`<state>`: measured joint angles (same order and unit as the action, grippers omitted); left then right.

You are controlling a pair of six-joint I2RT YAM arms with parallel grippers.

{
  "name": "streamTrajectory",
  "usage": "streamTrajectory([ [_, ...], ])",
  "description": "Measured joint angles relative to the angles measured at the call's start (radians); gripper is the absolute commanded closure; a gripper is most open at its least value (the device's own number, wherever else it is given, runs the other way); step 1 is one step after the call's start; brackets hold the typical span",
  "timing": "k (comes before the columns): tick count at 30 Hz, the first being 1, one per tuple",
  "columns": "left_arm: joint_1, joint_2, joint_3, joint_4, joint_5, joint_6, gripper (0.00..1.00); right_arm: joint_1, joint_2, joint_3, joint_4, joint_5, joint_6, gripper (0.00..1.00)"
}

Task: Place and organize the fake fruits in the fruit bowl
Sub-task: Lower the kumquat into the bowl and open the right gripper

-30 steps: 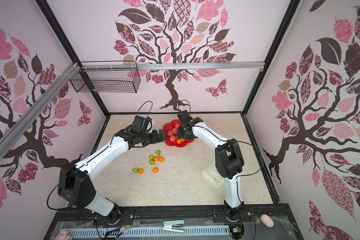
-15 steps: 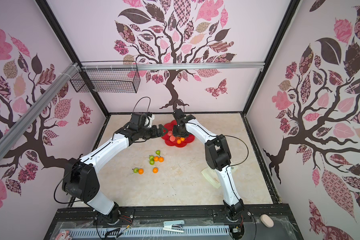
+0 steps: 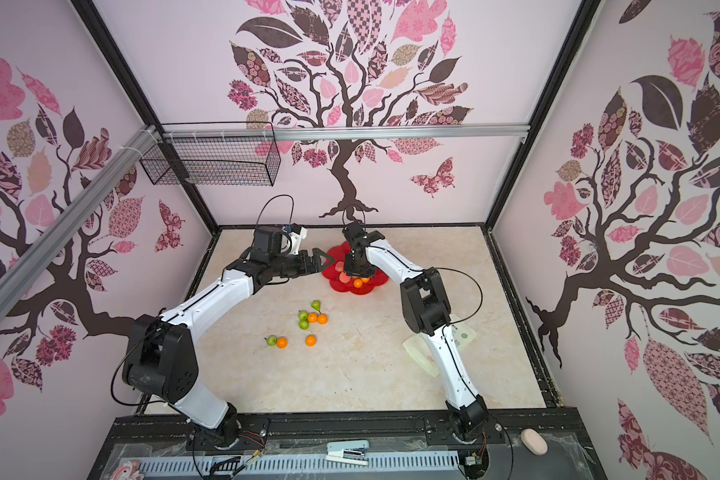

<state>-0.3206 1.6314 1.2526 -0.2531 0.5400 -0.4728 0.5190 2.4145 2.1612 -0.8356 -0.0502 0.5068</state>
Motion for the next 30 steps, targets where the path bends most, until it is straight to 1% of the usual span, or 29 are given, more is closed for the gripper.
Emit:
streamTrajectory([
  [16, 0.0, 0.0, -0.004, 0.028, 0.035, 0.0, 0.02, -0.012, 0.005, 0.013, -0.016, 0.0, -0.014, 0.57],
  [22, 0.0, 0.0, -0.004, 0.028, 0.042, 0.0, 0.02, -0.016, 0.005, 0.015, -0.019, -0.003, -0.014, 0.57],
  [26, 0.0, 0.0, -0.006, 0.026, 0.041, 0.003, 0.01, -0.018, 0.005, 0.049, -0.035, -0.003, -0.015, 0.57],
  [30, 0.0, -0.025, -0.006, -0.011, 0.023, 0.003, 0.01, -0.018, -0.001, 0.058, -0.036, -0.003, -0.018, 0.57],
])
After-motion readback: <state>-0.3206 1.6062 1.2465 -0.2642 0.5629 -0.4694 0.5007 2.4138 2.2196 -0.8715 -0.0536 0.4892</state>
